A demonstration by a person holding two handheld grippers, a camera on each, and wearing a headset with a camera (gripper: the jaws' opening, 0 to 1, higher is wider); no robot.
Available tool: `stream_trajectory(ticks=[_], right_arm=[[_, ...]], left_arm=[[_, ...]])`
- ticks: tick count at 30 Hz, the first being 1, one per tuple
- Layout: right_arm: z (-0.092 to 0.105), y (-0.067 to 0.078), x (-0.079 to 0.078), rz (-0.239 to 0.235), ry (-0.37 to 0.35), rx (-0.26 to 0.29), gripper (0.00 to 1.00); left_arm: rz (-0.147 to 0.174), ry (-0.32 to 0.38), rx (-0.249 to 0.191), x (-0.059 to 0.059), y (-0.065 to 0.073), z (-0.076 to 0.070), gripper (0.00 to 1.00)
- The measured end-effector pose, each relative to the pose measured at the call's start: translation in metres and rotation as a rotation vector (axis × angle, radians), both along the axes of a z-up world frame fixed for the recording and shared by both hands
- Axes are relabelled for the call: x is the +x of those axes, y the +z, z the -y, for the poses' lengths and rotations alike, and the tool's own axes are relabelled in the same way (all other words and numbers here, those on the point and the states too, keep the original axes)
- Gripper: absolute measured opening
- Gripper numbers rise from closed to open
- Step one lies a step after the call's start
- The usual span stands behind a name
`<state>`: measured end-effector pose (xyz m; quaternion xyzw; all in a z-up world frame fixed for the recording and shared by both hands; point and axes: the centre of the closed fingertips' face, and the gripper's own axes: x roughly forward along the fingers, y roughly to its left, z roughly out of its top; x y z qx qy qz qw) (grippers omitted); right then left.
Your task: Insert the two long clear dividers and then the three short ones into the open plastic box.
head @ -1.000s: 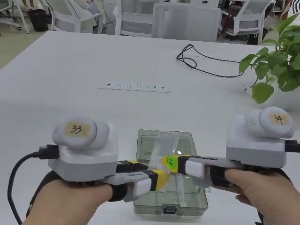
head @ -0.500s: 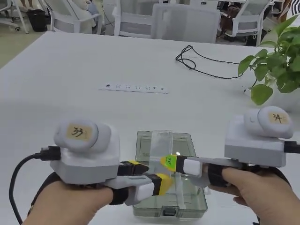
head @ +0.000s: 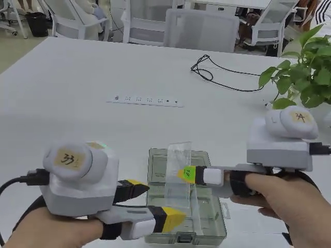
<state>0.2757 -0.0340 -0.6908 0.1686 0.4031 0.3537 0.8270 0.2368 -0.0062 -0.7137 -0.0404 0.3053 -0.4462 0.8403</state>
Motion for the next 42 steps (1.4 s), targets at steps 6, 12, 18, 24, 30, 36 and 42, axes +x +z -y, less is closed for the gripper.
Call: stream_trajectory(ticks=[6,12,18,24,30,36,42], right_arm=[[0.0,-0.003,0.006,-0.035,0.016,-0.049,0.07],[0.002,-0.011,0.008,-0.117,0.008,-0.125,0.07],[0.008,-0.024,0.018,-0.204,-0.015,-0.205,0.07],[0.012,-0.042,0.014,-0.318,-0.034,-0.272,0.07],[0.01,-0.058,0.012,-0.403,-0.073,-0.272,0.07],[0.009,-0.073,0.004,-0.44,-0.091,-0.305,0.07],[0.011,-0.084,0.0,-0.47,-0.116,-0.311,0.07]], left_arm=[[0.042,-0.053,0.03,-0.004,-0.005,-0.013,0.71],[0.068,-0.089,0.04,-0.007,-0.007,-0.021,0.8],[0.099,-0.137,0.045,-0.011,-0.009,-0.023,0.91],[0.116,-0.163,0.04,-0.011,-0.011,-0.022,0.96],[0.124,-0.176,0.035,-0.011,-0.016,-0.023,1.0],[0.127,-0.181,0.017,-0.011,-0.017,-0.022,1.0],[0.125,-0.18,0.005,-0.01,-0.019,-0.023,1.0]])
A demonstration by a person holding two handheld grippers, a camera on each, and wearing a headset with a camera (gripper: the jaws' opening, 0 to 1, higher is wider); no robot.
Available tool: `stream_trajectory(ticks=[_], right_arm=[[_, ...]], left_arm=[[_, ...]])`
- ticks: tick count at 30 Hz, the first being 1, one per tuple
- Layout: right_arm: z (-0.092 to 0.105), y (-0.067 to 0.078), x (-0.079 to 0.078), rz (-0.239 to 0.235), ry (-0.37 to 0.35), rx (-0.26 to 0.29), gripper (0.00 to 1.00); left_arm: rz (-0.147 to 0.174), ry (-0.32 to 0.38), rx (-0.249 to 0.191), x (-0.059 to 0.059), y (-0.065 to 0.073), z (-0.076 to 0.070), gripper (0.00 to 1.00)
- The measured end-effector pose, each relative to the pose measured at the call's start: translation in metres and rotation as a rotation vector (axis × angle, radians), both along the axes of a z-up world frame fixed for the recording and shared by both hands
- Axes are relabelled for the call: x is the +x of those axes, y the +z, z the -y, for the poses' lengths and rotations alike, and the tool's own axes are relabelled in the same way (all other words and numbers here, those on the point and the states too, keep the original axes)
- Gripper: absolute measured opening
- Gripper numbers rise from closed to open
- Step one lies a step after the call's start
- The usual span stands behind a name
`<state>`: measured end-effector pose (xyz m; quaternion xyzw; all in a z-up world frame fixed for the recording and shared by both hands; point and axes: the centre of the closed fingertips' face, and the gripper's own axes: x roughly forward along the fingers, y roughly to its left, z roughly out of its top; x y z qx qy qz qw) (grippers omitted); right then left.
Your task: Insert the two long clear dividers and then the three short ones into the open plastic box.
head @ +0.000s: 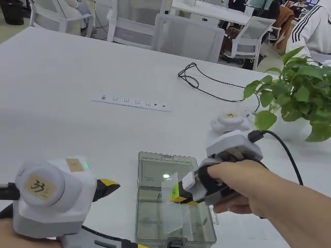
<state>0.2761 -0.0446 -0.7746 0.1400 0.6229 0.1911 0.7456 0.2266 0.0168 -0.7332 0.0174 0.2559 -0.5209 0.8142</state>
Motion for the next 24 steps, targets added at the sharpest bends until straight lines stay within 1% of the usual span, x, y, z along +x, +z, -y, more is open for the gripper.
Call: stream_trajectory(ticks=[5,10,15,24], right_arm=[[0.0,-0.009,-0.001,-0.022,-0.014,-0.002,0.07],[0.002,-0.016,-0.001,-0.035,-0.016,-0.013,0.07],[0.002,-0.019,-0.001,-0.034,-0.004,-0.025,0.07],[0.002,-0.024,-0.001,-0.036,0.007,-0.04,0.07]], left_arm=[[-0.005,0.004,-0.006,0.0,-0.002,0.0,1.0],[-0.011,0.008,-0.013,-0.001,-0.003,0.0,1.0],[-0.017,0.014,-0.026,-0.001,-0.003,0.001,1.0],[-0.023,0.016,-0.035,0.0,-0.002,0.004,1.0]])
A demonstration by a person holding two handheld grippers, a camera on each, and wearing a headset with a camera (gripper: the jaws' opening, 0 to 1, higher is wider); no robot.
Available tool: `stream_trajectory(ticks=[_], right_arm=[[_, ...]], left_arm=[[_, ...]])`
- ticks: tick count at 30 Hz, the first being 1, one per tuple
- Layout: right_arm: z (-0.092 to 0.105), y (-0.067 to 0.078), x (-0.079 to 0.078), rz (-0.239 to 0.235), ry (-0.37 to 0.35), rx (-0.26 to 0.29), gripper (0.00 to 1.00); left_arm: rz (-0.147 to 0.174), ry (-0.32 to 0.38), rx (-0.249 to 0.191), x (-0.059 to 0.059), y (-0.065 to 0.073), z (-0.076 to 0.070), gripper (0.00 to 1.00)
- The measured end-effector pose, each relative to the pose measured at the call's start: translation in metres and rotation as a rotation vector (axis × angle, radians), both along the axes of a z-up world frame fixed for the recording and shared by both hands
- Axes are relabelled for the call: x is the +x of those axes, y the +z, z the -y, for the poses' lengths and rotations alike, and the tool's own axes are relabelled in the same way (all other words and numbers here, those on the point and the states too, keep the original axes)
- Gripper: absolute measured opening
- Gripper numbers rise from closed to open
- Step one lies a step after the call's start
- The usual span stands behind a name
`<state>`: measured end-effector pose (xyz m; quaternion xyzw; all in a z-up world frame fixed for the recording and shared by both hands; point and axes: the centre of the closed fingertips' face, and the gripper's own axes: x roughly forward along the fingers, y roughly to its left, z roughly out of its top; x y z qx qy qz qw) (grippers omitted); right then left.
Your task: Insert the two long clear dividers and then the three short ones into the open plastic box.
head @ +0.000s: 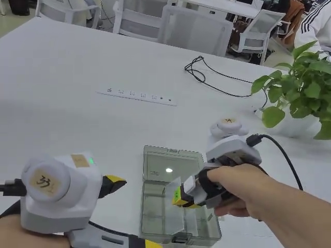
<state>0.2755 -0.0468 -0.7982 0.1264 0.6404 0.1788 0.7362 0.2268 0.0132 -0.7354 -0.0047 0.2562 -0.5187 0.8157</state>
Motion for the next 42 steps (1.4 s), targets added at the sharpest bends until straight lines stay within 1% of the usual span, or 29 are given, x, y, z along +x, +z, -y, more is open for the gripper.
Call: stream_trajectory(ticks=[5,6,8,11,12,16,23,27,33,38,42], right_arm=[[0.0,-0.002,0.001,0.002,0.008,-0.005,0.07],[0.001,-0.002,0.001,0.006,0.015,-0.013,0.07],[0.0,-0.002,0.001,0.007,0.015,-0.012,0.07],[-0.001,-0.002,0.002,0.027,0.059,-0.047,0.07],[-0.001,-0.002,0.003,0.039,0.087,-0.07,0.07],[-0.004,-0.004,0.001,0.048,0.128,-0.105,0.07],[-0.008,-0.004,0.002,0.083,0.199,-0.155,0.07],[-0.009,-0.006,0.004,0.086,0.215,-0.162,0.07],[-0.011,-0.011,0.004,0.079,0.199,-0.142,0.08],[-0.014,-0.02,0.002,0.094,0.205,-0.145,0.08],[-0.014,-0.024,0.003,0.1,0.201,-0.14,0.09]], left_arm=[[-0.004,0.003,-0.005,0.0,0.0,0.0,1.0],[-0.006,0.004,-0.008,0.0,0.0,0.0,1.0],[-0.006,0.005,-0.004,0.0,-0.001,0.0,1.0],[-0.007,0.005,-0.004,0.0,-0.001,0.0,1.0],[-0.009,0.006,-0.004,0.0,-0.001,0.0,1.0],[-0.011,0.008,-0.004,0.0,-0.002,-0.001,1.0],[-0.014,0.013,-0.004,0.0,-0.002,-0.001,0.99],[-0.014,0.014,-0.004,-0.001,-0.002,-0.001,1.0],[-0.016,0.018,-0.005,-0.001,-0.002,-0.003,1.0],[-0.014,0.02,-0.005,0.0,-0.002,-0.003,1.0],[-0.014,0.021,-0.004,0.0,-0.002,-0.004,1.0]])
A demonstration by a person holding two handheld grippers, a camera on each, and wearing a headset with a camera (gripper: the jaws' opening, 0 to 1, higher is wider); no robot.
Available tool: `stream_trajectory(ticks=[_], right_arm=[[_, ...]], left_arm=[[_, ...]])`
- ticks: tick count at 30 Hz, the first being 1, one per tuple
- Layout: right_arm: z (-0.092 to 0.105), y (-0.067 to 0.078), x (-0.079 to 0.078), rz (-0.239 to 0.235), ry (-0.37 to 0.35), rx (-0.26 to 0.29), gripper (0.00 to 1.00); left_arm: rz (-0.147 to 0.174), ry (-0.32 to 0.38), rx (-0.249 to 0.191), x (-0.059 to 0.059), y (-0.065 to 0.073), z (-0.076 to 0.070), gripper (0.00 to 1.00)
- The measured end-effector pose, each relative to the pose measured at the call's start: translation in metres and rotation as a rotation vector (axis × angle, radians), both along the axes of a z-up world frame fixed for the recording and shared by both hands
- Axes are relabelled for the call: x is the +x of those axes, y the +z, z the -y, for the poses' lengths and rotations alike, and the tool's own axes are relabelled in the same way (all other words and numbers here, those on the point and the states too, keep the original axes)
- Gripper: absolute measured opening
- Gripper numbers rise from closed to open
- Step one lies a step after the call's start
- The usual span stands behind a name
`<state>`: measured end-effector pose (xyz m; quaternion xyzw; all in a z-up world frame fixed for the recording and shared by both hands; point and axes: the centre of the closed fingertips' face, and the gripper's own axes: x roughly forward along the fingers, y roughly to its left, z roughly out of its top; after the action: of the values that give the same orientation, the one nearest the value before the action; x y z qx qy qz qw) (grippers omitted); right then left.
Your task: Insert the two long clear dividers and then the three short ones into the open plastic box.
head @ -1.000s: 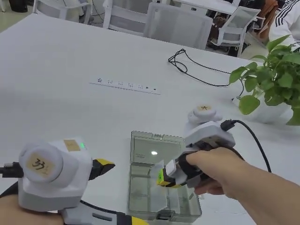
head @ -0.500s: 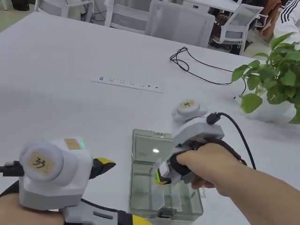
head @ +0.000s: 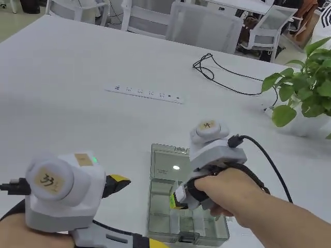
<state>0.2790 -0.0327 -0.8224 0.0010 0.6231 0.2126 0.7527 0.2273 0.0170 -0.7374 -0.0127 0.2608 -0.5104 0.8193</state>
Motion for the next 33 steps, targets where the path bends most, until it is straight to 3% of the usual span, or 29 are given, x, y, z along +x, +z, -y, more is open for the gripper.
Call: stream_trajectory(ticks=[7,16,22,25,27,30,31,33], right_arm=[[0.0,-0.002,0.0,0.0,-0.007,0.046,0.1],[0.0,0.004,0.0,0.008,-0.058,0.168,0.14],[0.005,0.026,0.004,0.068,-0.051,0.25,0.18],[0.012,0.038,0.009,0.114,-0.019,0.272,0.19],[0.02,0.046,0.008,0.12,-0.012,0.274,0.21],[0.028,0.059,0.013,0.161,0.017,0.3,0.24],[0.029,0.066,0.017,0.198,0.04,0.321,0.25],[0.036,0.075,0.016,0.195,0.039,0.336,0.25]], left_arm=[[0.004,-0.004,0.011,0.0,-0.002,-0.001,1.0],[0.002,-0.006,0.032,0.0,-0.003,-0.003,1.0],[0.005,0.001,0.038,0.0,0.001,-0.004,1.0],[0.008,0.003,0.046,0.0,0.002,-0.004,1.0],[0.01,0.005,0.047,-0.001,0.003,-0.004,1.0],[0.012,0.009,0.054,-0.001,0.005,-0.004,1.0],[0.013,0.011,0.057,-0.001,0.005,-0.004,1.0],[0.014,0.018,0.058,-0.001,0.007,-0.004,1.0]])
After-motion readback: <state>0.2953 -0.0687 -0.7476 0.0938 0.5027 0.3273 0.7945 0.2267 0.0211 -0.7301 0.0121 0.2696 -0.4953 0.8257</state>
